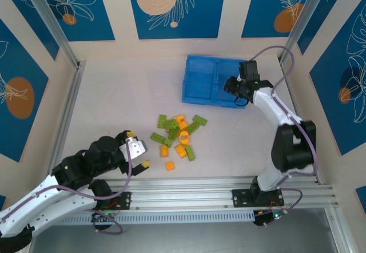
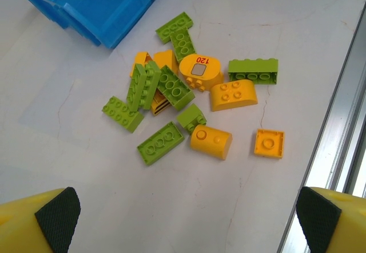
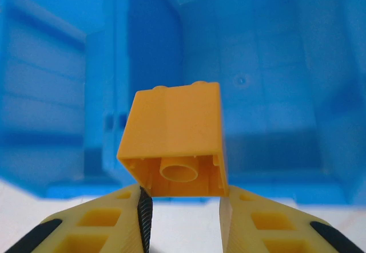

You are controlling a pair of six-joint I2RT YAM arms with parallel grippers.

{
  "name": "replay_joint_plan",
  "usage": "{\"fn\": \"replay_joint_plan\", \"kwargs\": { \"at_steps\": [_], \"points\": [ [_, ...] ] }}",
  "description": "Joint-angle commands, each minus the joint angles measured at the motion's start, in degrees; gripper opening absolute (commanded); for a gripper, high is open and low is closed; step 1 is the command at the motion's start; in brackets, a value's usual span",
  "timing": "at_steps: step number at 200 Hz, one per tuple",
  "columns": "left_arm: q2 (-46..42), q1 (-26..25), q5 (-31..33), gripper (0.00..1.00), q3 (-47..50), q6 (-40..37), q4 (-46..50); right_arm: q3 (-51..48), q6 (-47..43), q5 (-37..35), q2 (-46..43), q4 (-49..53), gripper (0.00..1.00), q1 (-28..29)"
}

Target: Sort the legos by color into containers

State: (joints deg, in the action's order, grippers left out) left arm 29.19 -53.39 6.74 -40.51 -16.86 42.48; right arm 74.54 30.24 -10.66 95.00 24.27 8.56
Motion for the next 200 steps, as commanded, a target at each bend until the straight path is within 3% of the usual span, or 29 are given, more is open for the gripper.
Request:
{"fn": "replay_joint_plan", "kwargs": {
  "at_steps": [1,22,61,100,119,156,182,200],
  "points": [
    [-0.9,0.0,1.0,1.00,0.4,0.8,0.3,6.8,-1.1,3.1,7.0,2.0,0.35,-0.4],
    [-1.5,0.0,1.5,1.00,0.8,0.7,0.1,11.3,0.3,2.8,12.3,3.9,0.37,-0.7],
    [-2.0,0.0,2.0,1.00,1.1,1.0,0.0,12.2,1.1,3.2,12.0,4.8,0.56,-1.0],
    [-1.4,0.1,2.9,1.00,1.4,1.3,-0.8,10.1,1.0,5.5,5.2,5.5,0.56,-1.2],
    [-1.2,0.1,6.5,1.00,0.8,3.9,-2.4,6.0,1.0,9.5,-1.5,4.2,0.57,-0.5],
    [3.6,0.0,13.8,1.00,-5.4,20.2,-5.2,-3.0,0.7,15.3,-16.7,5.2,0.66,3.1],
    [11.7,0.0,21.4,1.00,-11.6,38.7,0.0,-8.7,1.0,16.0,-27.4,10.5,0.73,7.2],
    [19.2,-0.1,22.7,0.98,-15.3,51.3,3.9,-12.9,2.4,15.6,-34.3,14.3,0.78,10.5]
  ]
}}
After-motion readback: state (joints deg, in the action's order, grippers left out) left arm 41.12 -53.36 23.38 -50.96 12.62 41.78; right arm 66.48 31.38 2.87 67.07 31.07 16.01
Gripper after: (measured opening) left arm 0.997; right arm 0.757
